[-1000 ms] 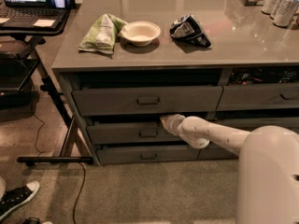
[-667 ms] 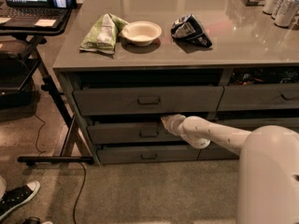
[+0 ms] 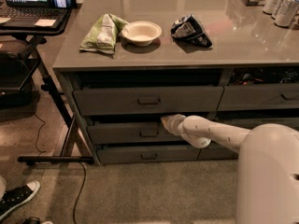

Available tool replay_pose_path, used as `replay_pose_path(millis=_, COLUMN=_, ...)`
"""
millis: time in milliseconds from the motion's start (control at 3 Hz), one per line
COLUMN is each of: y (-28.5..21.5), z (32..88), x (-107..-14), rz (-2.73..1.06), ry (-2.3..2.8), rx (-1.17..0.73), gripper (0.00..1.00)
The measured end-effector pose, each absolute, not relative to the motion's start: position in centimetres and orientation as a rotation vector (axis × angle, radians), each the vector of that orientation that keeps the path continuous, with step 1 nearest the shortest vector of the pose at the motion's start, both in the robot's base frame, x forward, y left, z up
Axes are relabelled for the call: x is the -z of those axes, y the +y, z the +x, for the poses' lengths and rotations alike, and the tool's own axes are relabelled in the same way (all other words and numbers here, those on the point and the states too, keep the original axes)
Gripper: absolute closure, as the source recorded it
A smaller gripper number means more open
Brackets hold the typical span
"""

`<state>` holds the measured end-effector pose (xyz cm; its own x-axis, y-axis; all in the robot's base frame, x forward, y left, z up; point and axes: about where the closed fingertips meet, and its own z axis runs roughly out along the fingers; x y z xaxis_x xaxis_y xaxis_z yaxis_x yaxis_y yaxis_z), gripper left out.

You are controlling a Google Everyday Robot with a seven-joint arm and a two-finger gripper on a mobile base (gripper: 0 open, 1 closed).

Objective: Open middle drawer

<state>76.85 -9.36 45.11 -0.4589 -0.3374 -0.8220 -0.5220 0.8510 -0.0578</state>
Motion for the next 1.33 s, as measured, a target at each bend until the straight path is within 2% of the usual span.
replay_pose_path(millis=1333, y=-8.41, z=75.78, x=-44.90, rz=-0.628, ry=2.141, rx=-0.297, gripper=1.00)
